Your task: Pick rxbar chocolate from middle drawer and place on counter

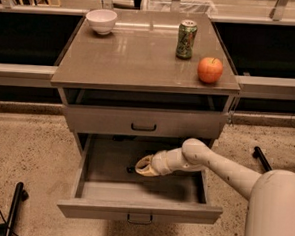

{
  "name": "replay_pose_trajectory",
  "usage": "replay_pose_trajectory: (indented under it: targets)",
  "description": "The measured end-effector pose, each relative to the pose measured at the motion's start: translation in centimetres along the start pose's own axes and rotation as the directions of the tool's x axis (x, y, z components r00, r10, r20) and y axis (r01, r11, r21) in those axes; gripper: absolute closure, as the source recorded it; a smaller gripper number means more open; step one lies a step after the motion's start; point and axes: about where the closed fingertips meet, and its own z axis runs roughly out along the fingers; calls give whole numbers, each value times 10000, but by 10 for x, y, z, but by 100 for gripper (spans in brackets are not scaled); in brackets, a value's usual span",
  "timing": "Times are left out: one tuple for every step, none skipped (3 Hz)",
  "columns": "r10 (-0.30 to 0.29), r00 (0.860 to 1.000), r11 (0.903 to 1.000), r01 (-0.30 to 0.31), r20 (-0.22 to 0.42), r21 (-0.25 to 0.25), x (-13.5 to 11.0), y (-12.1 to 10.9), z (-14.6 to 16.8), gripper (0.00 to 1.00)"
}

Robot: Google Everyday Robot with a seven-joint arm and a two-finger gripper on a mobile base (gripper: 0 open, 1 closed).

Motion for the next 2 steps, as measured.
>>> replay_pose_trajectory:
  targets:
    - [-99, 9999, 9997, 98, 72, 205, -8, 0, -8, 100]
    - [-388, 9992, 9969, 388, -12, 681, -32, -1, -29, 100]
